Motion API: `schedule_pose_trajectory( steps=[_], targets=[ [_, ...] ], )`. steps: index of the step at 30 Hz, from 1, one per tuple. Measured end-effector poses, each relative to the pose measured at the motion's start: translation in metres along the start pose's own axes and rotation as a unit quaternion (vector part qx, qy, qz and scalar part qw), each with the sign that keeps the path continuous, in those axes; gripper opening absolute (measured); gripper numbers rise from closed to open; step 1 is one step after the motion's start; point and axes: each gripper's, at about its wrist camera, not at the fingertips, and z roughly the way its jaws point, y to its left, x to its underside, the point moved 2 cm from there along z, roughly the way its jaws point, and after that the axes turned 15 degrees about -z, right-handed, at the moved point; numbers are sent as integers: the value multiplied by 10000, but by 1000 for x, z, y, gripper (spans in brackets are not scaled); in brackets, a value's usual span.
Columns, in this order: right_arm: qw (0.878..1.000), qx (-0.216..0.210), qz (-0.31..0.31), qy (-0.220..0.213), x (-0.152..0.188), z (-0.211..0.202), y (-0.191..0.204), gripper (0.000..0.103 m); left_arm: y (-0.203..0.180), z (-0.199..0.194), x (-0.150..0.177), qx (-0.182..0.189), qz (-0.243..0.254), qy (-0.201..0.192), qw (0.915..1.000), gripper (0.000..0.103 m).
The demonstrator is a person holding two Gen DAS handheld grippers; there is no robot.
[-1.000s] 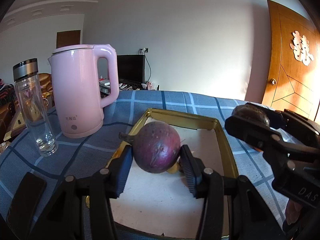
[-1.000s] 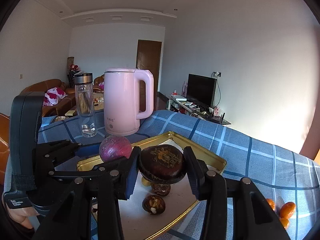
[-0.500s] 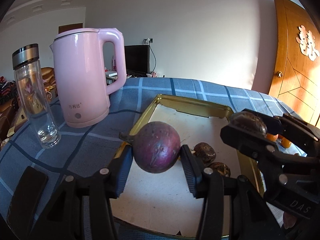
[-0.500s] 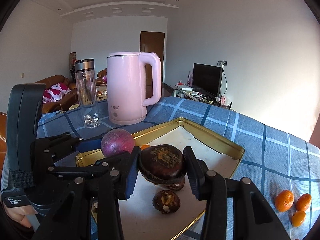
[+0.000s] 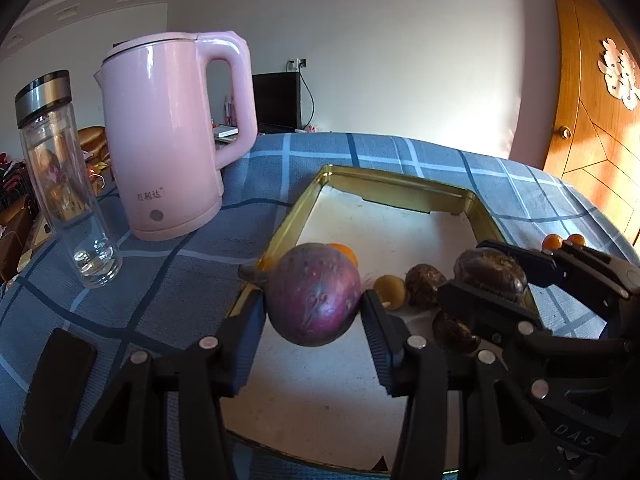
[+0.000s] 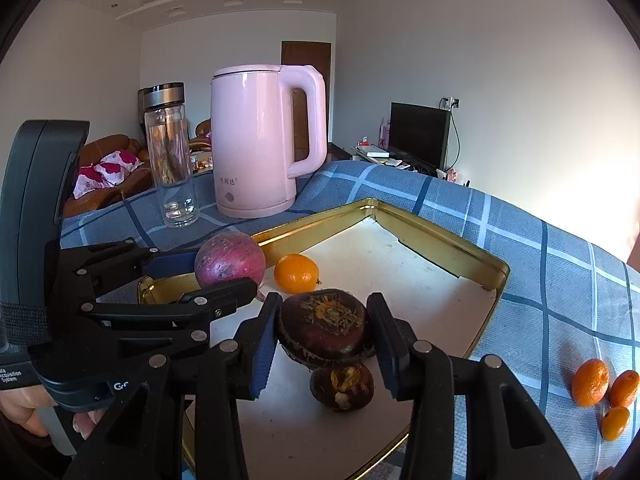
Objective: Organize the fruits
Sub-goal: 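Lower the purple fruit into the tray with the left tool while the right tool releases the mangosteen, then move both tools from the tray back toward the remaining mandarins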
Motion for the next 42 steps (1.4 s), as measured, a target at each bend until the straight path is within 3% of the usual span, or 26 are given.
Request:
schedule_pose_trajectory(
  steps=[15,27,32,40,42],
  targets=[
    [9988,-289,-148,379,5,14,10,46,2,6,1,-95,173,204,9996,51],
    [9981,-375,-266,410,5,15,14,46,2,5,2,-179,236,239,9993,48],
    [9982,-350,-248,410,6,15,13,52,3,4,2,-211,217,243,9992,48],
    [9991,-267,-145,286,9,6,9,64,1,-5,0,-284,185,169,9993,62],
    [9993,-275,-78,235,10,2,7,66,-1,-8,-1,-343,219,115,9991,72]
  ],
)
